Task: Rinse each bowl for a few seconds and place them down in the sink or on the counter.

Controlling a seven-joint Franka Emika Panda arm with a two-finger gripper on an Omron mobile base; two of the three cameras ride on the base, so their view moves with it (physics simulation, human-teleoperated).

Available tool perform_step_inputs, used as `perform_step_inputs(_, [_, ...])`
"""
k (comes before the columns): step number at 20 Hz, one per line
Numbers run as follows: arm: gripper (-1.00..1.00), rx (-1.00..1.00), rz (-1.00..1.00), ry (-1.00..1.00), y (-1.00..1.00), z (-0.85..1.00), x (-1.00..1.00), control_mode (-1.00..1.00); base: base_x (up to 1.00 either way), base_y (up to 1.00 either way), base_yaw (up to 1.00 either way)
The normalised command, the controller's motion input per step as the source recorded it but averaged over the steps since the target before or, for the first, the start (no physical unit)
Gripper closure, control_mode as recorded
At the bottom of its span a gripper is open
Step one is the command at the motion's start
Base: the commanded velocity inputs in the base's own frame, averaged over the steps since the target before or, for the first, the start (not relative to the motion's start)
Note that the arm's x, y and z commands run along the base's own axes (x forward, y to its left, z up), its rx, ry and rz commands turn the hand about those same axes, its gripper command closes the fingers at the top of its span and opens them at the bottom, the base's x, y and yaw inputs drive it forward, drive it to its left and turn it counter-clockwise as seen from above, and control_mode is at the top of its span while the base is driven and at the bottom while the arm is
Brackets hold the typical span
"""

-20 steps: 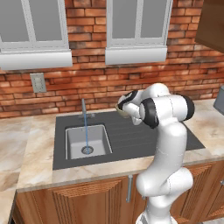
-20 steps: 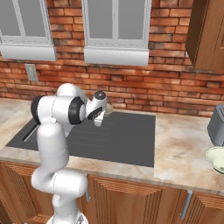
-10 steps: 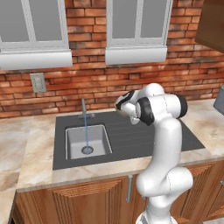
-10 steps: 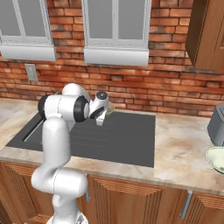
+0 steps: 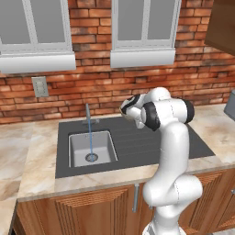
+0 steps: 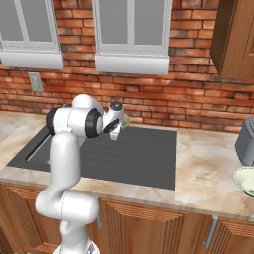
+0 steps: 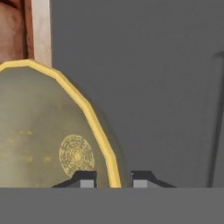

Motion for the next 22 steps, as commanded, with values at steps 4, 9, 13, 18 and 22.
perform_step_inputs(4, [-1.0, 0.0, 0.0, 0.0, -0.05, 0.0, 0.01, -1.0, 0.0, 0.0, 0.0])
perform_step_inputs(9, [-1.0, 0.0, 0.0, 0.0, -0.08, 0.02, 0.0, -1.0, 0.0, 0.0, 0.0])
perform_step_inputs(13, [-1.0, 0.0, 0.0, 0.0, -0.03, 0.11, 0.0, -1.0, 0.0, 0.0, 0.0])
perform_step_inputs(18, [-1.0, 0.0, 0.0, 0.0, 0.0, 0.25, 0.0, -1.0, 0.0, 0.0, 0.0])
perform_step_inputs(22, [-1.0, 0.0, 0.0, -0.02, 0.0, 0.34, 0.0, -1.0, 0.0, 0.0, 0.0])
